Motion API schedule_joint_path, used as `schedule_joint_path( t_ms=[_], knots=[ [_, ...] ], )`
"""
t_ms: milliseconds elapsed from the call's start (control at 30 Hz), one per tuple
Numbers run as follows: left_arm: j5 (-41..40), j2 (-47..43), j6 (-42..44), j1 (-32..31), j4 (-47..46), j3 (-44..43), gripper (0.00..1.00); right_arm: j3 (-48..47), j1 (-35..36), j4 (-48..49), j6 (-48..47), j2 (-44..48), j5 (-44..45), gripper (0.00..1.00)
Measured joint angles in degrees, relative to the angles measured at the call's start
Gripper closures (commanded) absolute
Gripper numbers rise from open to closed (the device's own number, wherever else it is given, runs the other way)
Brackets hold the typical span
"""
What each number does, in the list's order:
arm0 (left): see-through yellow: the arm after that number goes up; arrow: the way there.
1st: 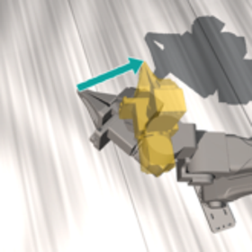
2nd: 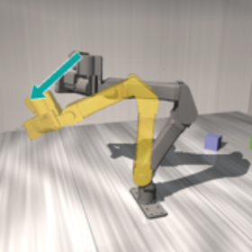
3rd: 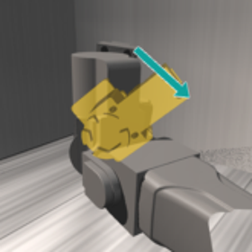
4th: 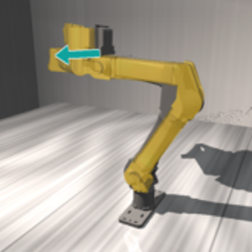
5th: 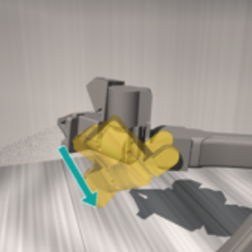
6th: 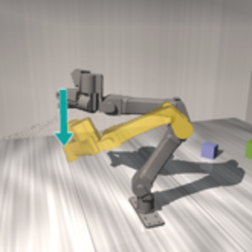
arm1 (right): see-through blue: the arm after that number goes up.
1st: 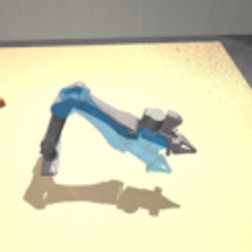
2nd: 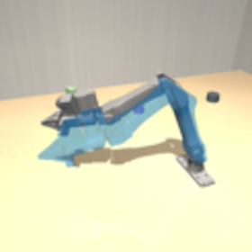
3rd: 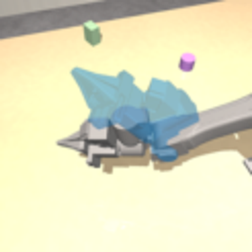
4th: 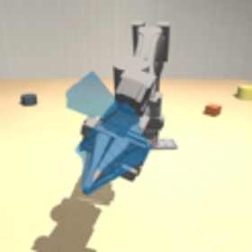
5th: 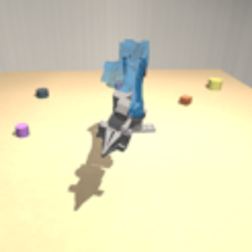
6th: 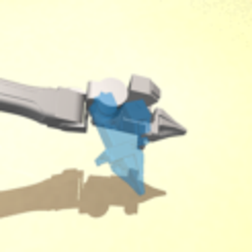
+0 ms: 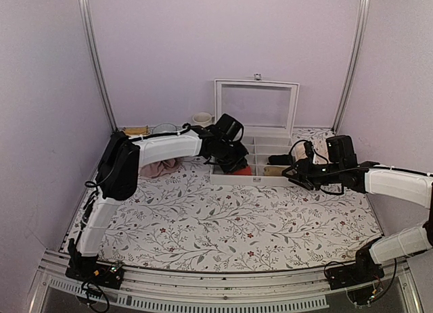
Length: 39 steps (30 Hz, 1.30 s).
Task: Roll the underwear
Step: Adjust the underwear in the storage box, then reset both arms
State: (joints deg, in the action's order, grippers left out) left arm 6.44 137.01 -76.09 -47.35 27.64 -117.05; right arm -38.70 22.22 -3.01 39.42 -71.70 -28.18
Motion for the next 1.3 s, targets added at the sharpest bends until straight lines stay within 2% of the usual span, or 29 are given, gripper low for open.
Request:
schedule_joint_path(
  t_ms=[333,667,867,1100,1167,1233,1300],
  knots=[
    [1.62,3.8,-0.48,0.0,-1.11,-0.15,0.91,0.0,0.0,0.0,-0.02,0.0,0.0,0.57],
    [-0.39,2.45,2.47,0.0,-0.98,-0.15,0.81,-0.02,0.0,-0.07,-0.13,0.0,0.04,0.54],
    [-1.16,-2.12,7.04,0.31,-0.87,-0.2,0.73,-0.72,0.0,-1.22,-0.87,0.0,0.46,0.5],
    [-3.19,-10.86,15.82,1.14,-1.66,2.43,0.47,-4.46,0.0,-3.41,-2.34,0.0,1.25,0.44],
    [-4.31,-14.14,18.99,1.9,-2.12,5.05,0.34,-5.95,0.0,-3.78,-2.89,0.0,1.81,0.43],
    [-4.94,-16.74,21.92,2.89,-2.71,7.93,0.21,-6.91,0.0,-3.96,-3.15,0.0,2.25,0.34],
    [-6.08,-19.19,24.61,4.17,-3.17,11.23,0.13,-7.56,-0.02,-4.15,-3.04,0.0,2.89,0.27]
  ],
)
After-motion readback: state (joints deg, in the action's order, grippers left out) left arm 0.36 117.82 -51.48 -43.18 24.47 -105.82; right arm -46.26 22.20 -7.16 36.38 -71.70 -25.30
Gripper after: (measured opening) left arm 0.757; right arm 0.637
